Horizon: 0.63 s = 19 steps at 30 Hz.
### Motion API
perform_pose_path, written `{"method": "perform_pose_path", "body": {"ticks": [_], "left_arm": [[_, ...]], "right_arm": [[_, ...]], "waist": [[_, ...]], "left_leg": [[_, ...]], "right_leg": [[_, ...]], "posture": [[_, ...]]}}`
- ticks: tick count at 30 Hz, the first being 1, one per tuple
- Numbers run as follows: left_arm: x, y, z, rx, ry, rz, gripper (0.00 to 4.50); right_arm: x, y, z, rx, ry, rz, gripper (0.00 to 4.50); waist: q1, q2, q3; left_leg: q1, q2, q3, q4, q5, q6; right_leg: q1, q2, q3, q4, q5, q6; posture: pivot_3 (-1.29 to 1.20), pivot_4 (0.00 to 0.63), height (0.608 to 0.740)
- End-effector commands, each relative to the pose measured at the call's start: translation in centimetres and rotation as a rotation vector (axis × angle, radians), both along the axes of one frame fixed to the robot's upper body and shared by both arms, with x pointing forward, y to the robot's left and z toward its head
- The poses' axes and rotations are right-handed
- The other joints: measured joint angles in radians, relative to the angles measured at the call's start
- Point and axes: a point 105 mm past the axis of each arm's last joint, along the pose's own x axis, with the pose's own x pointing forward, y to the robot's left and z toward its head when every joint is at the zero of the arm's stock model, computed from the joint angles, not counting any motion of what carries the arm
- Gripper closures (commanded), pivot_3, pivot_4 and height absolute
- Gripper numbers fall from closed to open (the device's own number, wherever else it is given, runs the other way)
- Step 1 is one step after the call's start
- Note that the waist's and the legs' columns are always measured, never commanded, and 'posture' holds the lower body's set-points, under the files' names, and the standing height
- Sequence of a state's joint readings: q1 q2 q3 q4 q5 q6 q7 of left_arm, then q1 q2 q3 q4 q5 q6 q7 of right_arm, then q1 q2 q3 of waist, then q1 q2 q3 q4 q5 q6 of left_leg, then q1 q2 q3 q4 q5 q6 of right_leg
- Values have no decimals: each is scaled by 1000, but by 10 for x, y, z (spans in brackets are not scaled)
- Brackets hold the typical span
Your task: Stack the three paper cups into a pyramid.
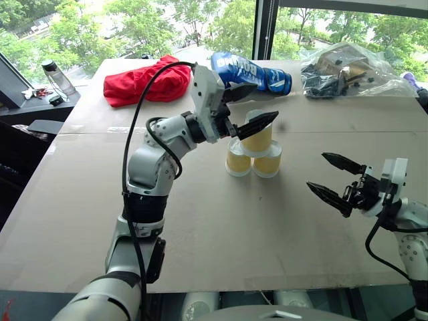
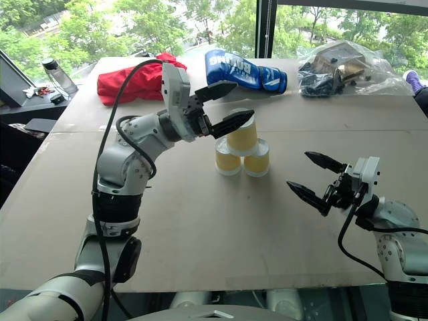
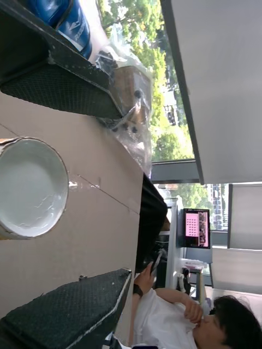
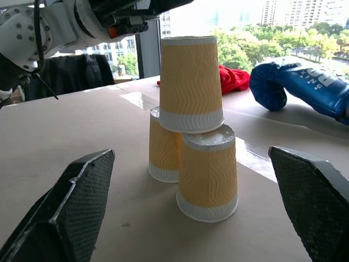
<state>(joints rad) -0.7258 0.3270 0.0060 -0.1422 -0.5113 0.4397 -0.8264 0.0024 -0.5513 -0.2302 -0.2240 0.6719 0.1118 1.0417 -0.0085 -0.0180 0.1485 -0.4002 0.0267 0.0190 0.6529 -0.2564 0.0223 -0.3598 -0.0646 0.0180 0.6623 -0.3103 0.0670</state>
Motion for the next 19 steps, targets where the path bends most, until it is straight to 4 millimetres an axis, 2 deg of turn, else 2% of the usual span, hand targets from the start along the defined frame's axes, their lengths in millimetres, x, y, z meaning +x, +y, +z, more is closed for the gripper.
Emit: {"method": "perform_pose_path", "body": {"ticks": [1,6,8,10,15,19], "left_arm": [[-19,27,9,-18,-1,44,48],[-38,93,-57,120,196,234,48],[-53,118,-96,211,303,332,48],[-67,133,-132,313,398,395,48],[-81,144,-177,363,444,493,48],[-84,143,-193,379,422,545,48]], "right_arm": [[-2,-10,5,-2,-22,-25,0],[-5,-19,-13,-37,19,-41,0],[-7,-23,-21,-46,47,-47,0],[-10,-27,-31,-64,76,-47,0],[-12,-39,-52,-105,130,-62,0],[-14,-45,-64,-151,159,-55,0]], "waist": [[-5,0,0],[-14,3,-1],[-10,3,-1],[-4,3,-1],[25,3,-1],[20,3,-1]], "left_leg": [[0,0,0,0,0,0],[3,4,2,-3,0,0],[3,5,2,-3,0,0],[3,6,3,-3,-2,3],[4,2,0,-2,-2,4],[6,-1,1,-2,-2,3]], "right_leg": [[0,0,0,0,0,0],[0,2,2,0,0,0],[0,3,2,0,0,0],[0,2,3,-1,0,0],[3,-4,0,-1,0,-1],[6,-13,3,-2,1,-2]], "posture": [[0,150,740],[0,150,740],[0,150,740],[0,150,740],[0,150,740],[0,150,740]]}}
